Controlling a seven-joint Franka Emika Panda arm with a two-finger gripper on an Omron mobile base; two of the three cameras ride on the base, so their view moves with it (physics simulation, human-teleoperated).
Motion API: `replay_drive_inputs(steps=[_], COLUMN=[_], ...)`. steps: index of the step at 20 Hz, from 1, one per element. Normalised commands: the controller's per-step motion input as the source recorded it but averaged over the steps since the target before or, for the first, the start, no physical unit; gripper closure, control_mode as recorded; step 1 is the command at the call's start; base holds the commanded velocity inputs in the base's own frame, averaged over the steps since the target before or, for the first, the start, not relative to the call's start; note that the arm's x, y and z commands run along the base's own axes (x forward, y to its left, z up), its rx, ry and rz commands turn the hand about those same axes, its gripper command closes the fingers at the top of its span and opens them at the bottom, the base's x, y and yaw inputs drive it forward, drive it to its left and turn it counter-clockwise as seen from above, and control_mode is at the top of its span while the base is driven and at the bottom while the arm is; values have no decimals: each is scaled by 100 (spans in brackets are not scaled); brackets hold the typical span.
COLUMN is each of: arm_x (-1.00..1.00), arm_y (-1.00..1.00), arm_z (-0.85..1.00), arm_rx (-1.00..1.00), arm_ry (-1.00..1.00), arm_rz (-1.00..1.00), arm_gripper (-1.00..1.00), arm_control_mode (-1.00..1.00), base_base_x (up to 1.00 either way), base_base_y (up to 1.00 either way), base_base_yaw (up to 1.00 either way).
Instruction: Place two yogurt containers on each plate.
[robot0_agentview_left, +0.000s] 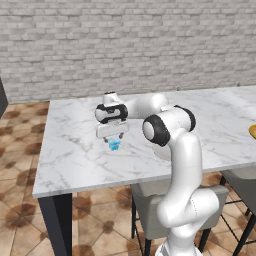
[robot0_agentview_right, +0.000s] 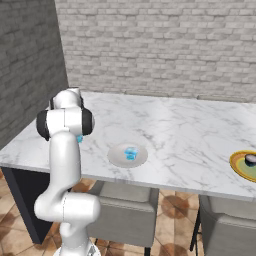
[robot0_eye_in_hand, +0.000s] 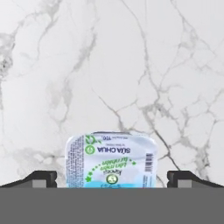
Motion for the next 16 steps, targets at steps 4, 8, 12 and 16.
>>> replay_drive_inputs(steps=[4, 8, 12, 16], arm_x=[0, 0, -8, -9], arm_y=[-13, -7, 0, 1], arm_z=[0, -7, -12, -6], arm_rx=[0, 0, 0, 0], arm_ry=[0, 0, 0, 0], arm_rz=[3, 3, 1, 0], arm_gripper=[-100, -100, -100, -100], arm_control_mode=[-100, -100, -100, -100], base_base_x=[0, 0, 0, 0], base_base_y=[0, 0, 0, 0], base_base_yaw=[0, 0, 0, 0])
